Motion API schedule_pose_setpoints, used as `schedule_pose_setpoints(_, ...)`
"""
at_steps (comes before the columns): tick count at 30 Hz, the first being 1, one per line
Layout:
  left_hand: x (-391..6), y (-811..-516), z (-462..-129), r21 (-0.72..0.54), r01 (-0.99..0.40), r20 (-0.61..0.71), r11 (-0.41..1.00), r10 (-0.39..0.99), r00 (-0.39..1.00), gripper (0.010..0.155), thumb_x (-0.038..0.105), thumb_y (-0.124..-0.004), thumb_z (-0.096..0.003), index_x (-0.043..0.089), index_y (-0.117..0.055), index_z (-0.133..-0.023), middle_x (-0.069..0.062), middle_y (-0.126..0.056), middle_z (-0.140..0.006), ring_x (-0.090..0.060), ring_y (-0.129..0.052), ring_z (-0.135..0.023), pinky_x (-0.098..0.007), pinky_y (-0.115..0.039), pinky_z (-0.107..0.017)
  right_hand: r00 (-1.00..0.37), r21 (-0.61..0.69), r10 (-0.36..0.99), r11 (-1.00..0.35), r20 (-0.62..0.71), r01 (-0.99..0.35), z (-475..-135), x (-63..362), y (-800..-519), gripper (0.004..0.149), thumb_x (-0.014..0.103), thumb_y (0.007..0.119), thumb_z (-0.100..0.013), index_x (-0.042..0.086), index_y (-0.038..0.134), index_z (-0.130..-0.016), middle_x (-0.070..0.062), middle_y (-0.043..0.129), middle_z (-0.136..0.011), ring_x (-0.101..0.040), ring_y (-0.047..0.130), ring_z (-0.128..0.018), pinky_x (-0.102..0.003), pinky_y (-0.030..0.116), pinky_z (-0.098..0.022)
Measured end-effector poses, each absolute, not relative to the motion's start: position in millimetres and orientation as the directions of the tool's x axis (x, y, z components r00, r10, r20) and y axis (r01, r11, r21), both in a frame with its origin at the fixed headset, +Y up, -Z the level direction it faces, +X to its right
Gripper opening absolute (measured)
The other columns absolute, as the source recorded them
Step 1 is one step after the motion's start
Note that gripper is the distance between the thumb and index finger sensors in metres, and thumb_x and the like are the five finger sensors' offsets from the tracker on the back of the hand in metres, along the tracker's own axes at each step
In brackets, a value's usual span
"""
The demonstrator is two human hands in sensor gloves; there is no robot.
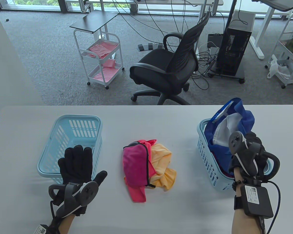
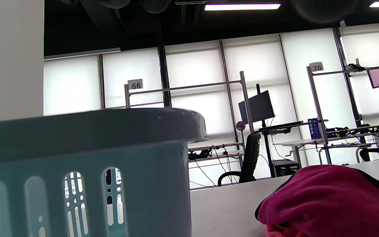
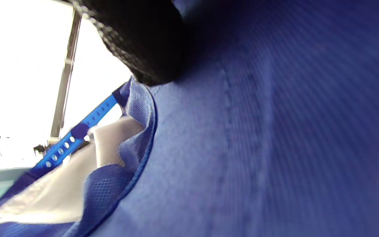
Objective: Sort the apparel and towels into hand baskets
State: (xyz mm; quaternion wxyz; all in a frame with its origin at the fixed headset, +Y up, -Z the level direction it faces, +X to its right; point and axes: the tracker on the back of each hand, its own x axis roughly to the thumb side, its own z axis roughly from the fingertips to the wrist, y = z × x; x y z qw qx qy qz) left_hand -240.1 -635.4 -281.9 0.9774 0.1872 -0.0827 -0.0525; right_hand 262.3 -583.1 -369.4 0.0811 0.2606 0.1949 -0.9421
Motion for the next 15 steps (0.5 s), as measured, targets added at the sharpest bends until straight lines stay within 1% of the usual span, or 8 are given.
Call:
schedule_pose_setpoints(4,-240,-635,-282,0.375,0.072,0.141,0.924,-0.133,0.981,0.097,0.068,-0.056,-0.0535,0.009,-0.015,-0.117,-0.032,-0.025,-0.121,-0.063,-0.034,-0.11,-0.077,-0.04,-0.074,-0.828,-0.192,-0.121,-0.945,-0.547,0.264,-385,260,-596,0.041,0.026,0.09,-0.047,0.006,0.086,-0.083,-0.016,0.099,-0.066,-0.027,0.11,-0.042,-0.04,0.097,-0.031)
schedule_pose_setpoints(8,-239,-636,-282,0.372,0.073,0.145,0.925,-0.136,0.98,0.096,0.068,-0.057,-0.0535,0.009,-0.015,-0.117,-0.032,-0.025,-0.121,-0.063,-0.034,-0.11,-0.077,-0.04,-0.074,-0.811,-0.108,-0.138,-0.965,-0.569,0.241,-389,264,-603,0.041,0.026,0.09,-0.048,0.006,0.086,-0.083,-0.017,0.098,-0.067,-0.029,0.109,-0.043,-0.042,0.096,-0.032)
schedule_pose_setpoints(13,-238,-636,-282,0.369,0.075,0.149,0.926,-0.139,0.979,0.097,0.068,-0.056,-0.0535,0.009,-0.015,-0.117,-0.032,-0.025,-0.121,-0.063,-0.034,-0.11,-0.077,-0.04,-0.074,-0.806,-0.089,-0.126,-0.972,-0.579,0.216,-385,271,-601,0.044,0.028,0.088,-0.049,0.004,0.084,-0.086,-0.019,0.096,-0.07,-0.032,0.108,-0.046,-0.045,0.094,-0.035)
schedule_pose_setpoints(15,-238,-636,-282,0.367,0.077,0.151,0.927,-0.141,0.978,0.097,0.068,-0.057,-0.0535,0.009,-0.015,-0.117,-0.032,-0.025,-0.121,-0.063,-0.034,-0.11,-0.077,-0.04,-0.074,-0.809,-0.103,-0.109,-0.973,-0.578,0.205,-381,272,-597,0.047,0.03,0.088,-0.049,0.003,0.083,-0.088,-0.021,0.095,-0.073,-0.035,0.107,-0.049,-0.047,0.093,-0.037)
